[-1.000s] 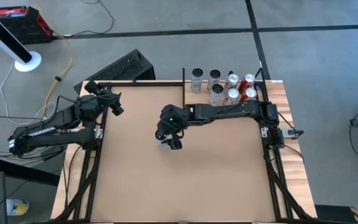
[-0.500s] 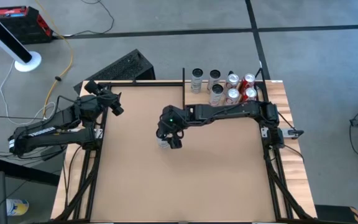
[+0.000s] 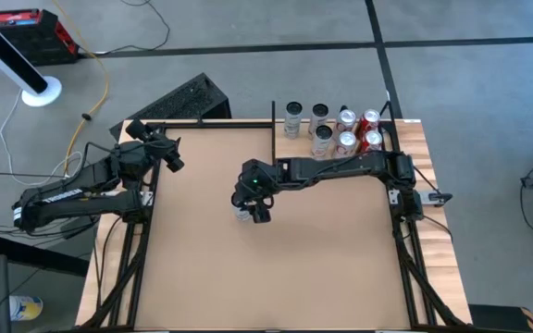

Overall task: Place canned beverage on shelf
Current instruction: Put the white and blue soda can on the shelf and align it with the other white and blue soda can

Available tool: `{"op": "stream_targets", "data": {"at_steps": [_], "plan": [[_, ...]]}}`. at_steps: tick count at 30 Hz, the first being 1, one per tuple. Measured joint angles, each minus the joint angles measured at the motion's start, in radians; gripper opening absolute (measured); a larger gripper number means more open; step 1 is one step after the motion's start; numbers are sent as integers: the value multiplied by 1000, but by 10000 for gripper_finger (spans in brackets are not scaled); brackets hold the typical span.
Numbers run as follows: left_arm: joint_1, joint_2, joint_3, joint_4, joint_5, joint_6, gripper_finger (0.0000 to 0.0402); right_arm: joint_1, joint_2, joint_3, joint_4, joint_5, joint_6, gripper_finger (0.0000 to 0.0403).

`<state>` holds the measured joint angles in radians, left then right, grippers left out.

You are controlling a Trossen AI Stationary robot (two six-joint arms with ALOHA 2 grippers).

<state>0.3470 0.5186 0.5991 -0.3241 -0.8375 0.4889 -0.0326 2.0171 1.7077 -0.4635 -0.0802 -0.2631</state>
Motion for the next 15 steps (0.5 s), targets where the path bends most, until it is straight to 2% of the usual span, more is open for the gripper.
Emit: {"op": "stream_targets", "data": {"at_steps": [5, 9, 15], "plan": [[0, 0, 0, 0, 0, 0, 291, -1, -23, -2, -10, 1, -3, 289], [0, 0, 0, -2, -7, 0, 291, -3, -102, -2, -45, -1, -15, 288], [0, 0, 0, -9, -10, -1, 291, -19, -242, -2, -232, -14, -2, 287]]}}
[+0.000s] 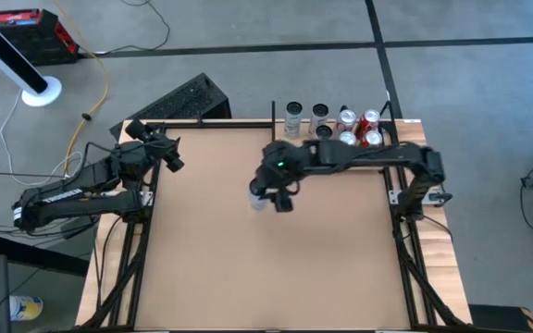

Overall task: Place canned beverage on shelf
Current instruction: Put the white and blue soda can on the shelf and align it with the other white and blue soda can

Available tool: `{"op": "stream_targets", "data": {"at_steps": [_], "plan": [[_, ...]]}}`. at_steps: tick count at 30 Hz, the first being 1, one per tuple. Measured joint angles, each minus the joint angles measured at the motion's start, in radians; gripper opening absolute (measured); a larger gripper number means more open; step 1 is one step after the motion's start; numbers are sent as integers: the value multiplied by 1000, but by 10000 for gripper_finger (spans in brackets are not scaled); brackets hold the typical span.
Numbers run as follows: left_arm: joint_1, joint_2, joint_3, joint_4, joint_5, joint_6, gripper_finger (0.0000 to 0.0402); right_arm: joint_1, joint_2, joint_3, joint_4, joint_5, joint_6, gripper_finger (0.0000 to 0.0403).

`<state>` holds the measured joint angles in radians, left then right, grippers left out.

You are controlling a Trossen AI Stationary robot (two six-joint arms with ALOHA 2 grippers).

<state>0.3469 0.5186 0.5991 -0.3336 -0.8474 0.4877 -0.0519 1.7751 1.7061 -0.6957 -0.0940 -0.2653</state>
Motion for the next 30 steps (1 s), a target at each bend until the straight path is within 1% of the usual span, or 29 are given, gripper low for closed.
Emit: {"op": "stream_targets", "data": {"at_steps": [6, 8, 12, 17, 19, 22, 25, 30], "plan": [[0, 0, 0, -1, -2, -2, 291, -3, -151, 0, -190, -1, 29, 287], [0, 0, 0, -1, -3, -4, 291, -5, -193, 0, -246, 26, 33, 286], [0, 0, 0, -1, -3, -12, 291, -58, -282, -67, -206, 52, 36, 286], [0, 0, 0, -1, -2, -19, 291, -187, -358, -216, -79, 69, 23, 286], [0, 0, 0, -1, -2, -18, 291, -246, -368, -269, -15, 41, 9, 286], [0, 0, 0, -1, -2, -18, 291, -315, -354, -309, 13, -9, -6, 286], [0, 0, 0, -1, -2, -18, 291, -363, -313, -314, 36, -16, -37, 286], [0, 0, 0, -1, -2, -19, 291, -410, -253, -316, 50, -16, -84, 286]]}}
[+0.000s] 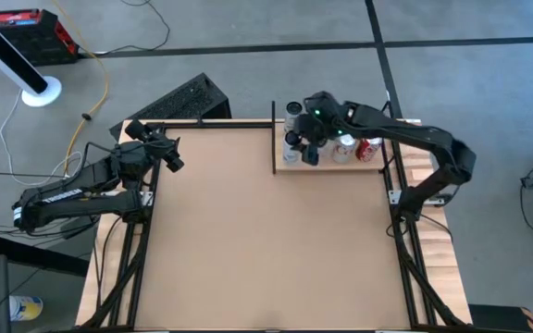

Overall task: Place canned beverage on shelf
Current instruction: Put the white and blue soda can on the shelf and align it with the other white and blue soda can

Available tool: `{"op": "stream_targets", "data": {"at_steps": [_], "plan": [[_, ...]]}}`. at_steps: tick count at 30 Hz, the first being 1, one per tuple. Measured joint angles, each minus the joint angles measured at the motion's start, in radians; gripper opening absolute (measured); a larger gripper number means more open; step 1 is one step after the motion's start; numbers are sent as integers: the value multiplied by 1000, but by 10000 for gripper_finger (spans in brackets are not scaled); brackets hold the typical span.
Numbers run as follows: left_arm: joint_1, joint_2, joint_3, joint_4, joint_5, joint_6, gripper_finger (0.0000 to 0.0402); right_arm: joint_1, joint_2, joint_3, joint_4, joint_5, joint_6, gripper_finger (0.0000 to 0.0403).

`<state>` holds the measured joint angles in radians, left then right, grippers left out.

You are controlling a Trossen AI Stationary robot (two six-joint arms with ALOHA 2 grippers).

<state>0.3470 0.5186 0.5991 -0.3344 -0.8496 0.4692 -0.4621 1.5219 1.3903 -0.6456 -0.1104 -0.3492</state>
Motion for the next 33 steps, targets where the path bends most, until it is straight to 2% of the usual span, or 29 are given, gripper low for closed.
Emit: {"op": "stream_targets", "data": {"at_steps": [12, 28, 33], "plan": [[0, 0, 0, 0, 0, -2, 291, -82, 73, 0, 27, -17, 0, 286], [0, 0, 0, 0, 0, -2, 291, -84, 70, 0, 41, -26, 8, 287], [0, 0, 0, 0, 0, -2, 291, -84, 70, 0, 41, -26, 8, 304]]}}
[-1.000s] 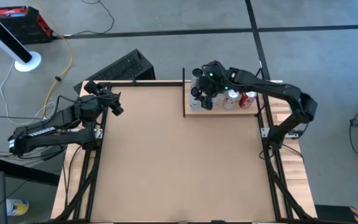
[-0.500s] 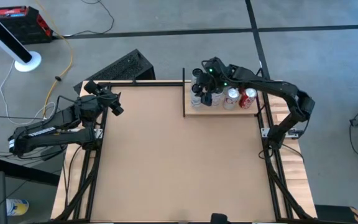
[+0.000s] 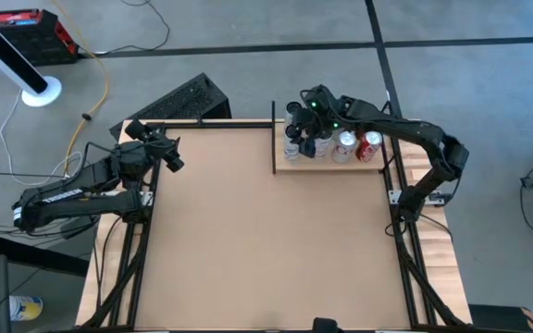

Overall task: Place canned beverage on shelf
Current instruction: Put the white and blue soda can on the shelf and align it with the other white and blue soda can

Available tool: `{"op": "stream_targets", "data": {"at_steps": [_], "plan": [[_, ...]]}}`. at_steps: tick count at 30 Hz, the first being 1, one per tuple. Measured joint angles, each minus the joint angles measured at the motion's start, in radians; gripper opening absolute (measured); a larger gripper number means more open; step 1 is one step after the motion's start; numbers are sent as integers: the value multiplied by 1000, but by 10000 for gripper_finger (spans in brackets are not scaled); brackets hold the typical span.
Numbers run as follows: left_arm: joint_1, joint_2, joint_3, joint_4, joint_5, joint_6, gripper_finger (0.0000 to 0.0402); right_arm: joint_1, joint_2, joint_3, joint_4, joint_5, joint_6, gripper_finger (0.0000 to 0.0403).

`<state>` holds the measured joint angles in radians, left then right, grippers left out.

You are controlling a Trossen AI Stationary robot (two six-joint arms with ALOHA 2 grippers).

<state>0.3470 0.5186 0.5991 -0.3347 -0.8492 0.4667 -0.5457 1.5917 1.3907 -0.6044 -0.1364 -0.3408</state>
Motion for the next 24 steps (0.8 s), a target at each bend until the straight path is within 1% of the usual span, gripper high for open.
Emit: {"op": "stream_targets", "data": {"at_steps": [6, 21, 24], "plan": [[0, 0, 0, 0, 0, 0, 291, 0, 0, 0, 1, 1, 3, 322], [0, 0, 0, 0, 0, 0, 291, 1, -2, 4, 0, 2, -1, 322], [0, 0, 0, 0, 0, 0, 291, 1, -2, 29, -17, 3, 0, 322]]}}
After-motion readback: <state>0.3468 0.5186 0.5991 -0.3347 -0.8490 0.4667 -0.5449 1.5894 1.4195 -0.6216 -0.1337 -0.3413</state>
